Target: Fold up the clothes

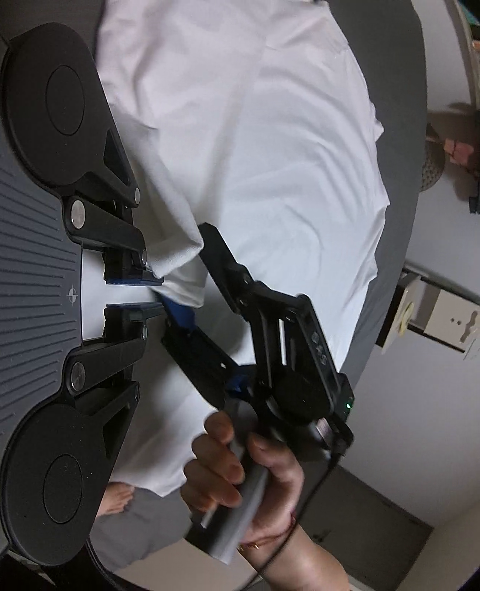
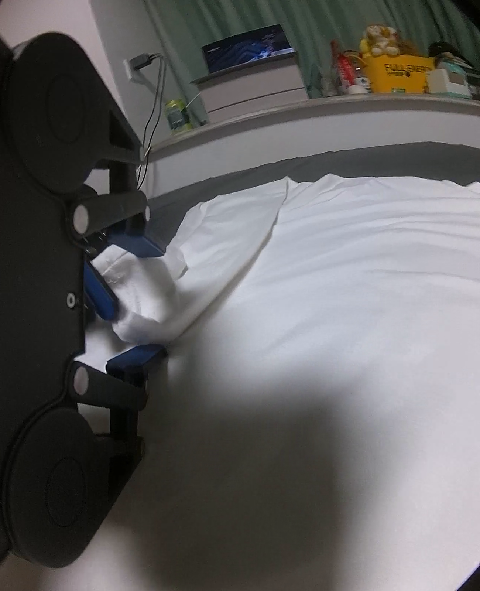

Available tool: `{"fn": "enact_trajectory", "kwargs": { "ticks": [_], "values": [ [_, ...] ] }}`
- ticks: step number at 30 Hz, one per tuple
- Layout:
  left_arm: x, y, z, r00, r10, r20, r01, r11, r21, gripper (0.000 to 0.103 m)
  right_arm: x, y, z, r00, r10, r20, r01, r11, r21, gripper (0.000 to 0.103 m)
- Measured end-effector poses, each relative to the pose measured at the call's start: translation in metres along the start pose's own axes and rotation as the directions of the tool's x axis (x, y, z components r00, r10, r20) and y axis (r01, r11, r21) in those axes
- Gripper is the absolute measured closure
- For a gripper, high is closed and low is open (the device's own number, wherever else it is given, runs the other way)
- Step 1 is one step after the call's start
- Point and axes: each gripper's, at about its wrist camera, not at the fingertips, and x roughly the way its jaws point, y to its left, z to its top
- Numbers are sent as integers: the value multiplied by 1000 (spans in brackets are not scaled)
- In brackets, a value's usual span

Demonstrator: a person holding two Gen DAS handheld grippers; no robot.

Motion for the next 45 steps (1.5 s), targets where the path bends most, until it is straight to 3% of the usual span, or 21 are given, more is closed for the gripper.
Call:
{"fn": "enact_trajectory", "kwargs": {
  "ticks": [6,8,11,13,15,18,21,24,26,29,33,36,38,41,45],
  "values": [
    [-27,4,-13,994,-42,98,41,999,9,96,-11,-1,-8,997,10,75,-10,1000,4,57],
    [-36,11,-15,990,-34,140,35,999,-4,96,-18,-8,-14,993,10,120,-12,1000,12,64],
    [-40,32,-11,986,58,158,-50,997,-53,96,-20,-9,-14,985,-10,174,13,1000,-16,84],
    [-44,55,-5,974,146,172,-119,980,-157,96,-22,-12,-13,977,-10,212,18,999,-37,97],
    [-50,81,2,950,241,200,-182,944,-275,96,-26,-14,-15,967,8,254,13,997,-80,98],
    [-63,106,17,893,371,255,-272,896,-351,96,-44,-12,-29,944,103,314,-25,969,-244,98],
    [-71,126,25,829,481,285,-319,826,-466,96,-68,-4,-52,882,280,379,-142,924,-354,98],
    [-76,145,32,799,519,305,-309,788,-532,95,-102,17,-73,835,385,393,-163,856,-490,98],
    [-78,153,38,783,542,305,-328,777,-537,95,-126,25,-82,818,413,400,-174,841,-513,98],
    [-77,166,34,789,510,344,-245,773,-585,95,-160,18,-98,790,410,456,-161,855,-492,98],
    [-63,170,22,799,466,380,-156,771,-618,95,-195,-33,-120,731,322,602,-163,939,-304,98],
    [-40,158,23,824,436,363,-184,811,-556,95,-208,-73,-136,685,213,696,-182,976,-120,98],
    [-30,144,25,825,436,359,-226,838,-497,95,-211,-87,-145,672,153,725,-171,984,-48,98],
    [-22,130,31,841,434,323,-253,843,-475,95,-215,-87,-155,651,87,754,-108,994,-21,98],
    [-21,119,35,853,438,284,-252,821,-512,95,-217,-93,-161,628,63,776,-128,991,23,98]
  ]
}}
